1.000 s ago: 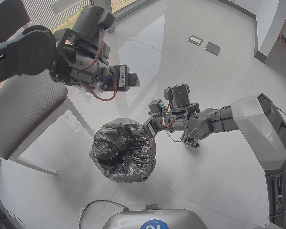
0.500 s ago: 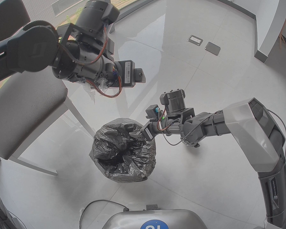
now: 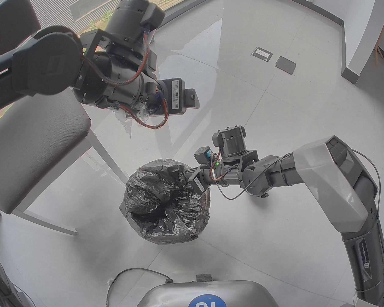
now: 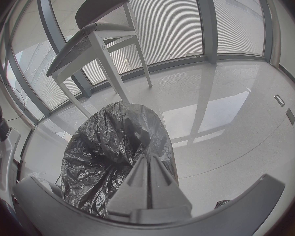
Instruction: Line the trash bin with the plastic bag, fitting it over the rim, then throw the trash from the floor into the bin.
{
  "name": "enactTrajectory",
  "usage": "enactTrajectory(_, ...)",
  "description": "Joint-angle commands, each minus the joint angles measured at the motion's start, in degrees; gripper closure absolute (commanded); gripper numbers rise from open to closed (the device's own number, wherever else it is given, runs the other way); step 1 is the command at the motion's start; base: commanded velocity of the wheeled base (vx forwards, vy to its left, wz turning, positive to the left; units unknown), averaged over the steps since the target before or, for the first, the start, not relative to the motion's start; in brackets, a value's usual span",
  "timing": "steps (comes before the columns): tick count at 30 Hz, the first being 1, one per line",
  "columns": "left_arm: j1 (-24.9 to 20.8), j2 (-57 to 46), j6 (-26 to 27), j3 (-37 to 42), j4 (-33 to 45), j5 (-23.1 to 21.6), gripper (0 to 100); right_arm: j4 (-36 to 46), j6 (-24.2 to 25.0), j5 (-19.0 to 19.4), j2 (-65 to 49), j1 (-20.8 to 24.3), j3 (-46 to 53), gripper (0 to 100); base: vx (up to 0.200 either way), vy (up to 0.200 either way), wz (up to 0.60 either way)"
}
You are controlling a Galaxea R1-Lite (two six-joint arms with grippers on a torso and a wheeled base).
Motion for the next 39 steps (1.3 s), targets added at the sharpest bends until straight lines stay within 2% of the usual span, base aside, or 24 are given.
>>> enactTrajectory(1, -0.24, 0.85, -0.37, -0.65, 0.07, 0.01, 0, -0.08, -0.03, 0.01, 0.34, -0.21, 0.01, 100, 0.0, 0.0, 0.0)
enactTrajectory(37, -0.51, 0.5, -0.63, -0.3, 0.86, 0.01, 0, -0.16, -0.65, -0.08, -1.15, -4.87, -4.57, 100, 0.0, 0.0, 0.0)
enactTrajectory(38, -0.51, 0.5, -0.63, -0.3, 0.86, 0.01, 0, -0.16, -0.73, -0.08, -1.15, -4.78, -4.57, 0, 0.0, 0.0, 0.0)
enactTrajectory(39, -0.51, 0.5, -0.63, -0.3, 0.86, 0.01, 0, -0.16, -0.65, -0.08, -1.15, -4.51, -4.57, 0, 0.0, 0.0, 0.0)
